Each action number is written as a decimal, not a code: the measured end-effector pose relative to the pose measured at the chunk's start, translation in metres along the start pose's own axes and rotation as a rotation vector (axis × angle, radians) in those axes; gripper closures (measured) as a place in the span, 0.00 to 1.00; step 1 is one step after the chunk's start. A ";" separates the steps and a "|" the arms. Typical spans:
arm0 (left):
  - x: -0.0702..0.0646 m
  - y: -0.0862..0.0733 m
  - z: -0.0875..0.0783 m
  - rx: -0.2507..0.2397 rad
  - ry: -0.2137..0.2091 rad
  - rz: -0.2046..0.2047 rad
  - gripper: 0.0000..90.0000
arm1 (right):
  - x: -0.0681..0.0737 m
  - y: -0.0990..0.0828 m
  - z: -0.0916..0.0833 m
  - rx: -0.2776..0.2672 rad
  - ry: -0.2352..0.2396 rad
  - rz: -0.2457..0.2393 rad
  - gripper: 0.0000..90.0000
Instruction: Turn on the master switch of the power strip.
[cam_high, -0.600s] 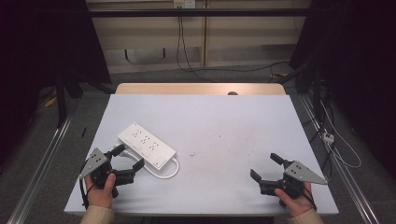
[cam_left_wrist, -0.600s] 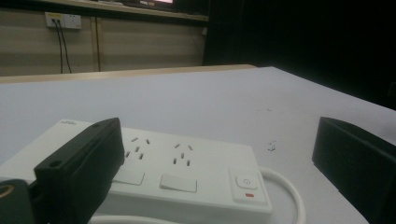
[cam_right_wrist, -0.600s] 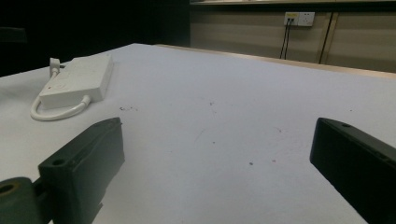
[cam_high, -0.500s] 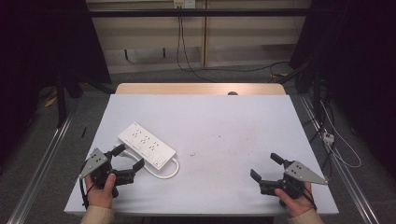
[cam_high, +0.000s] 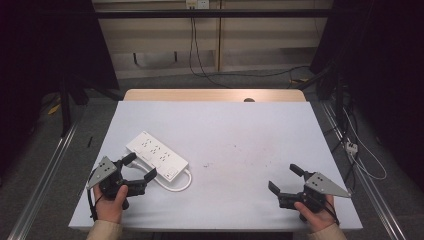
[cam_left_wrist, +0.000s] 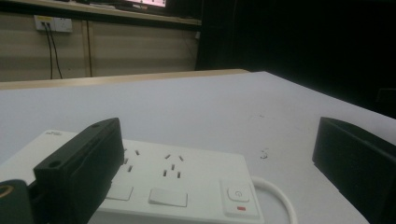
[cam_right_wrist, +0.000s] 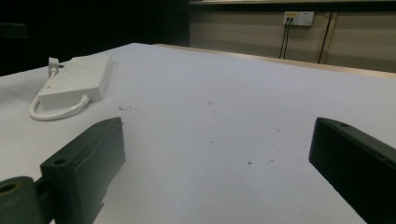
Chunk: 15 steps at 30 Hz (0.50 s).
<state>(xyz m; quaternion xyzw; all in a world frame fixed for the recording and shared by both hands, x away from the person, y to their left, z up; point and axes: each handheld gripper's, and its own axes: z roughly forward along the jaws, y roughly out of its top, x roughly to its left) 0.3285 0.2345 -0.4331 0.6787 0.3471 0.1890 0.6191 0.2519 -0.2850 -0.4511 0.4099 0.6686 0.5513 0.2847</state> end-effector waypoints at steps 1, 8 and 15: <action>0.000 0.000 0.001 0.002 -0.003 0.001 0.02 | 0.000 0.000 0.000 -0.001 0.000 0.002 0.04; -0.002 0.001 0.004 0.022 -0.017 0.010 0.02 | 0.001 0.001 0.001 -0.003 0.005 -0.004 0.04; -0.002 0.002 0.008 0.050 -0.021 0.009 0.06 | 0.001 0.001 0.001 -0.003 0.001 -0.003 0.04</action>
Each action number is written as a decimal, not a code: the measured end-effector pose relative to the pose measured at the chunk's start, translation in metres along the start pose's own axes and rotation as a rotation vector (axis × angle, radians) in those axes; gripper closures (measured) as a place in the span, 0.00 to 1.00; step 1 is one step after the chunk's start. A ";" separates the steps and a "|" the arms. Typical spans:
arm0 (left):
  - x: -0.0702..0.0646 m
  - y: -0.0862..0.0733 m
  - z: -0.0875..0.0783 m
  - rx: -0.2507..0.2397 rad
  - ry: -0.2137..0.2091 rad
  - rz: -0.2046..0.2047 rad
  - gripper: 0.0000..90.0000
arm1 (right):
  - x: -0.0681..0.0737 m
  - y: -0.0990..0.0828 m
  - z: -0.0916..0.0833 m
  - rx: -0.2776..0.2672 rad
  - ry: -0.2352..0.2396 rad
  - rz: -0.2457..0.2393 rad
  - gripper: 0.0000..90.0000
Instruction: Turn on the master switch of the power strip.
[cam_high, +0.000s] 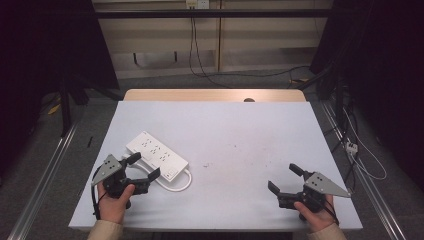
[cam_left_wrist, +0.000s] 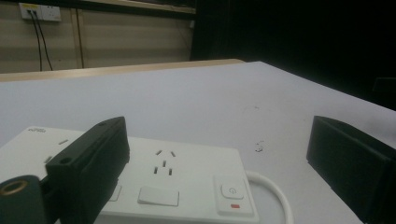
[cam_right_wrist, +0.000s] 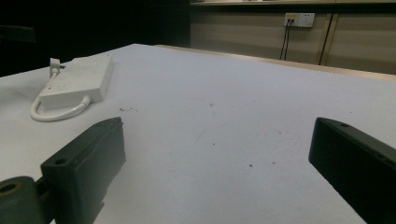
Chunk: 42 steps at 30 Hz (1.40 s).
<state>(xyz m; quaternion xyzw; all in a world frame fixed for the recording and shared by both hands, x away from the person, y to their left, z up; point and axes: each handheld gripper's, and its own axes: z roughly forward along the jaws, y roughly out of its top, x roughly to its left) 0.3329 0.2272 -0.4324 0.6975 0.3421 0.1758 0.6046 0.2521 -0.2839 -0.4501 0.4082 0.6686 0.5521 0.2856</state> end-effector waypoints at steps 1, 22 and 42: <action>0.000 0.000 0.001 0.002 -0.002 -0.002 0.07 | 0.000 0.000 0.000 -0.001 0.001 0.000 0.04; -0.002 0.002 0.014 0.076 -0.033 0.011 0.36 | -0.001 0.000 -0.002 -0.003 -0.005 0.002 0.04; -0.003 0.001 0.023 0.138 -0.060 0.016 0.61 | -0.001 0.001 -0.003 -0.010 -0.007 0.000 0.04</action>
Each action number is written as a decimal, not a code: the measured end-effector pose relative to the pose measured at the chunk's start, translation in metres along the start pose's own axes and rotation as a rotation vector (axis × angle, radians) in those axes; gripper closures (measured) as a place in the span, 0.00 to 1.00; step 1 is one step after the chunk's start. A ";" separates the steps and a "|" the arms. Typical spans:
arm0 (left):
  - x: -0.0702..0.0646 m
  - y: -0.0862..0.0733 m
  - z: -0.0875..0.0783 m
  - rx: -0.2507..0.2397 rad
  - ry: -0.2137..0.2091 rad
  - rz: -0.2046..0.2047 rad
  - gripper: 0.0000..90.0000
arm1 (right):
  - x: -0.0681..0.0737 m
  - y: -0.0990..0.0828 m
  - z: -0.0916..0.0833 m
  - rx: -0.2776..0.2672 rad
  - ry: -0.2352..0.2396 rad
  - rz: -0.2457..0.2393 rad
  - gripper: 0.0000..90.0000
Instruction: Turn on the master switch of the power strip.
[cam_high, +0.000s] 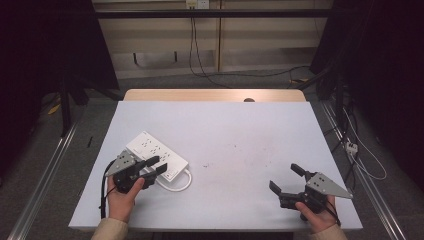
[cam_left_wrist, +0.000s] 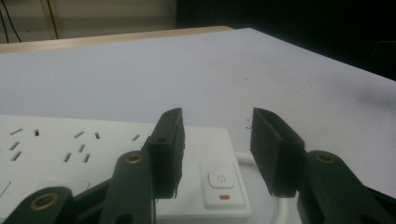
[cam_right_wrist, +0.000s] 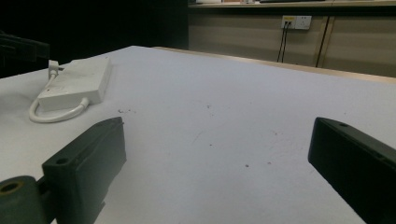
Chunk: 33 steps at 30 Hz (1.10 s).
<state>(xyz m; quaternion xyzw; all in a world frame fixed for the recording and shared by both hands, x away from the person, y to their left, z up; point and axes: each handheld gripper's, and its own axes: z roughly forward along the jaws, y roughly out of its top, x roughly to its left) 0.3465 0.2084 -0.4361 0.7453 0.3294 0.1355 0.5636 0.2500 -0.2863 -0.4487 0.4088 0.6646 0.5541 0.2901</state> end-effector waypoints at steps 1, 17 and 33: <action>0.000 0.000 0.000 0.005 -0.001 0.000 0.61 | 0.000 0.000 0.000 0.000 0.000 -0.002 0.04; 0.001 -0.001 0.005 0.063 -0.009 -0.001 0.77 | 0.000 0.001 -0.001 -0.004 -0.001 -0.011 0.04; 0.003 0.001 0.007 0.098 -0.045 -0.019 0.87 | -0.001 0.005 -0.005 -0.020 -0.006 -0.001 0.04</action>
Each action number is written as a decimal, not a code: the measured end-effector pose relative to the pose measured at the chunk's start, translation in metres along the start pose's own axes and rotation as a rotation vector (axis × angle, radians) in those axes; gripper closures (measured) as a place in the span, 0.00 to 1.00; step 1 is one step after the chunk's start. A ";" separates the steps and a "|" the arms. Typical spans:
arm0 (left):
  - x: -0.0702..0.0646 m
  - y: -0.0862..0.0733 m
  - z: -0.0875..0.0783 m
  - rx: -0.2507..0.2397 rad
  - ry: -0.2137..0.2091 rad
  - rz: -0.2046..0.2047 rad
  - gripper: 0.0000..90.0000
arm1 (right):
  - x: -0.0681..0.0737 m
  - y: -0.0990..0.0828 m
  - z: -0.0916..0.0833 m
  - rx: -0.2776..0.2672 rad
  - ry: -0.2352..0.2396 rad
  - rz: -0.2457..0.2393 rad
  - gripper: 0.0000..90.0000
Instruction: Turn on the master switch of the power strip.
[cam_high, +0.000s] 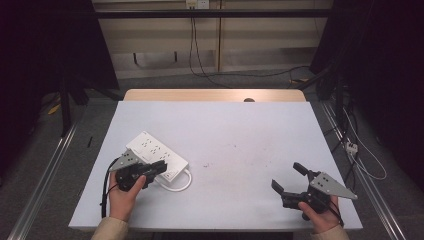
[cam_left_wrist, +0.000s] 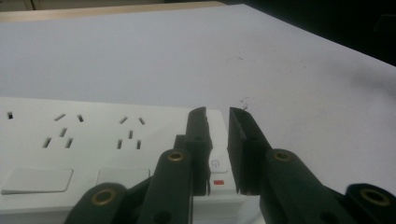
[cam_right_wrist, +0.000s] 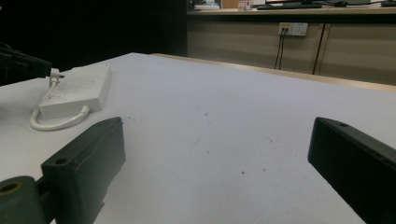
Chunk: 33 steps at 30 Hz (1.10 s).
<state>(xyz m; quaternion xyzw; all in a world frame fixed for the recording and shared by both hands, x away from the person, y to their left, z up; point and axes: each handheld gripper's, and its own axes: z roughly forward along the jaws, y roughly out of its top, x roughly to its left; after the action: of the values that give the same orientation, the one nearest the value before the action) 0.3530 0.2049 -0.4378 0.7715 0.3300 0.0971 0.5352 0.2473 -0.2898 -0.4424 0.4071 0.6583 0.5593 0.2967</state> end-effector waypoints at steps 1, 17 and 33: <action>0.000 0.000 0.001 0.010 0.000 0.000 0.89 | 0.001 0.000 0.000 0.001 -0.002 0.007 0.04; -0.004 0.001 0.005 0.032 -0.008 0.019 0.98 | 0.001 -0.001 0.000 0.002 -0.005 -0.005 0.04; -0.006 0.003 0.011 0.082 -0.012 0.044 1.00 | 0.000 0.001 0.002 -0.003 -0.003 0.009 0.05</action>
<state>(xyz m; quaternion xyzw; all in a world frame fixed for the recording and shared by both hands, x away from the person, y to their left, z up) 0.3548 0.1925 -0.4385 0.8004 0.3134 0.0905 0.5030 0.2491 -0.2892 -0.4419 0.4105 0.6550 0.5610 0.2960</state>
